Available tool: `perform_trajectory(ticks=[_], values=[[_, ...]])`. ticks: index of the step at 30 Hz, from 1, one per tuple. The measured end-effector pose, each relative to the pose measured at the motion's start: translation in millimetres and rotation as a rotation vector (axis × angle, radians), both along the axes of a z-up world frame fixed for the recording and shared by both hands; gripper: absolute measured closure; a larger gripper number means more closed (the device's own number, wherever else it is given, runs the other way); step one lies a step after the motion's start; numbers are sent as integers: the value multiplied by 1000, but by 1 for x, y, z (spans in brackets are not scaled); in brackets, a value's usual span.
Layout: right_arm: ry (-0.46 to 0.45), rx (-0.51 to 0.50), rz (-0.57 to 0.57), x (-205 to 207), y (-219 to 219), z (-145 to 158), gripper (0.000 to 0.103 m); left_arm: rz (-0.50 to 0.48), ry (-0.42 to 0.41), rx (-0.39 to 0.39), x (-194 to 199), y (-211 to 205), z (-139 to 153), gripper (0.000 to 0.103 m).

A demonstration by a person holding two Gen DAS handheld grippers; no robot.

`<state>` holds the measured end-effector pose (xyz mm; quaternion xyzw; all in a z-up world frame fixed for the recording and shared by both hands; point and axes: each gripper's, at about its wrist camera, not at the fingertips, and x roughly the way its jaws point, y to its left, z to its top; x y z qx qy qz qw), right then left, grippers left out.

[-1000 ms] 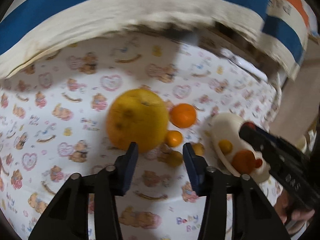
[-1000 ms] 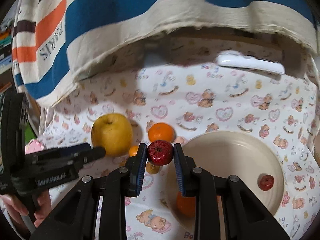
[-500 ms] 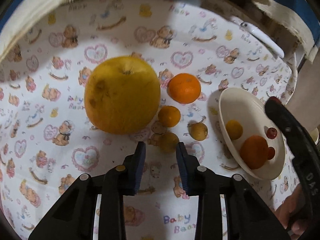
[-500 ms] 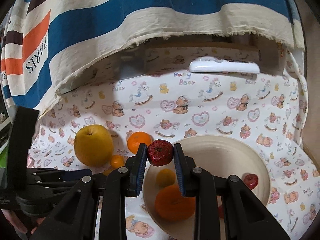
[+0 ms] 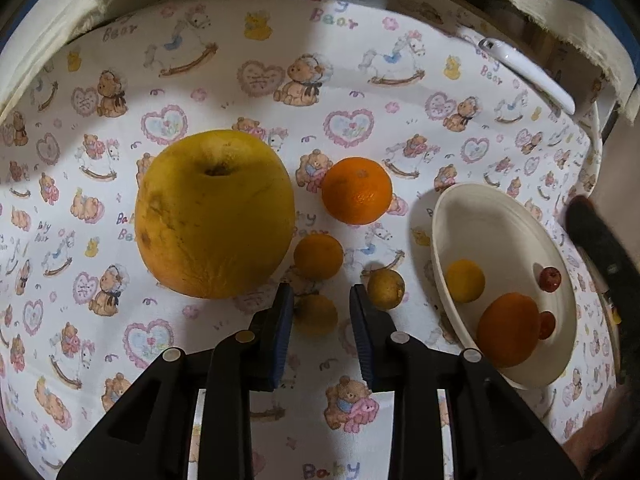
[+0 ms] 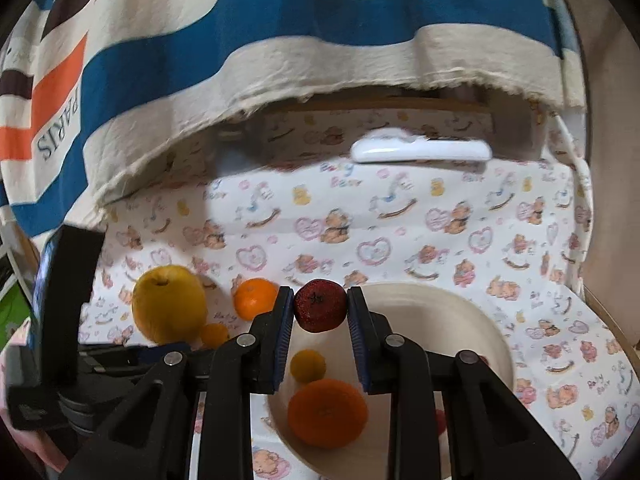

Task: Organize fruits
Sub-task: 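Carry the red apple over the cream plate with the right tool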

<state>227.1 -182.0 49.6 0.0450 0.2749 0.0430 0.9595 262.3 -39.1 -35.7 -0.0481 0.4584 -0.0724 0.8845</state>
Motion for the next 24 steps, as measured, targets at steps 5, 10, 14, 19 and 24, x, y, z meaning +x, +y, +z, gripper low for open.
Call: perform_trajectory(ticks=[5, 10, 14, 19, 24], values=[[6, 27, -22, 2, -14, 7, 75, 4, 7, 32, -3, -7, -1, 82], [48, -2, -24, 10, -19, 2, 75, -23, -51, 76, -20, -21, 18, 82], [63, 12, -41, 12, -27, 1, 75, -34, -76, 69, -27, -29, 37, 82], [126, 60, -41, 19, -37, -5, 75, -53, -109, 44, -28, -41, 55, 82], [168, 45, -53, 26, -52, -6, 75, -133, -194, 17, -25, -64, 63, 82]])
